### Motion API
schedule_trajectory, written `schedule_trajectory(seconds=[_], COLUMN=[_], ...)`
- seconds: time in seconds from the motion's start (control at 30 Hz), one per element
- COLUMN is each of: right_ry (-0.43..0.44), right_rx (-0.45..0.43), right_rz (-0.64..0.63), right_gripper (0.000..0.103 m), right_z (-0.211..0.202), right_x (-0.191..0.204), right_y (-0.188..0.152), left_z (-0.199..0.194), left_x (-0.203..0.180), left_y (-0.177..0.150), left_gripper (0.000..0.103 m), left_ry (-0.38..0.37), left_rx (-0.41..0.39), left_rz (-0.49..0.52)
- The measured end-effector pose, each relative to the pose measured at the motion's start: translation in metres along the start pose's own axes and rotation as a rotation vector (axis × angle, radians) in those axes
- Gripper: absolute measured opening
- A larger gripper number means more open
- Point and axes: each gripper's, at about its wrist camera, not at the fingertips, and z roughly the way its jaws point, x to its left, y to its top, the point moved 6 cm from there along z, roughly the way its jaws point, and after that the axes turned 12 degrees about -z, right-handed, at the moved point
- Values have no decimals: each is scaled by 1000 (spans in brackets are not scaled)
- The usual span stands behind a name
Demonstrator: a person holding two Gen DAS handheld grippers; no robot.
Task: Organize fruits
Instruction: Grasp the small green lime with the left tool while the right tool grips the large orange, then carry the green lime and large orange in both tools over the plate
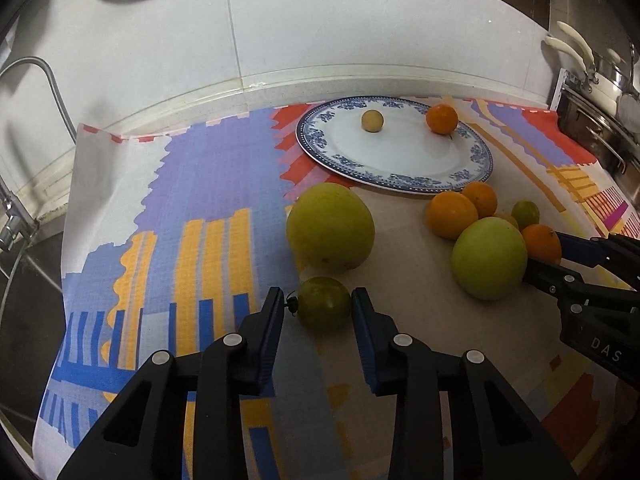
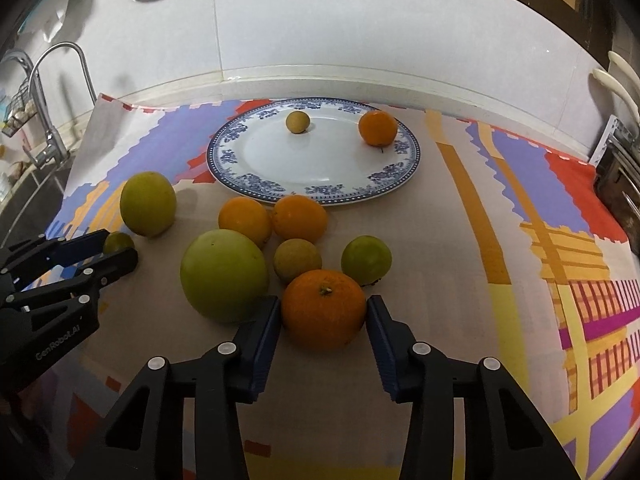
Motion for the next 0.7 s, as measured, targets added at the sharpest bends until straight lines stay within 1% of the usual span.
schedule_trajectory(seconds=[0.4,0.7], right_ry=[-3,-9], right_rx=[-16,-74], right_rz=[11,1], right_gripper=[43,43], right_z=[-9,-35], right_x=[-3,-2], right_y=[-1,3], left_z=[-17,-46], left_x=[-4,-10], left_y=[-1,0], left_gripper=[34,34], left_ry=[-4,-22], left_rx=[-30,-79], left_rz=[10,4])
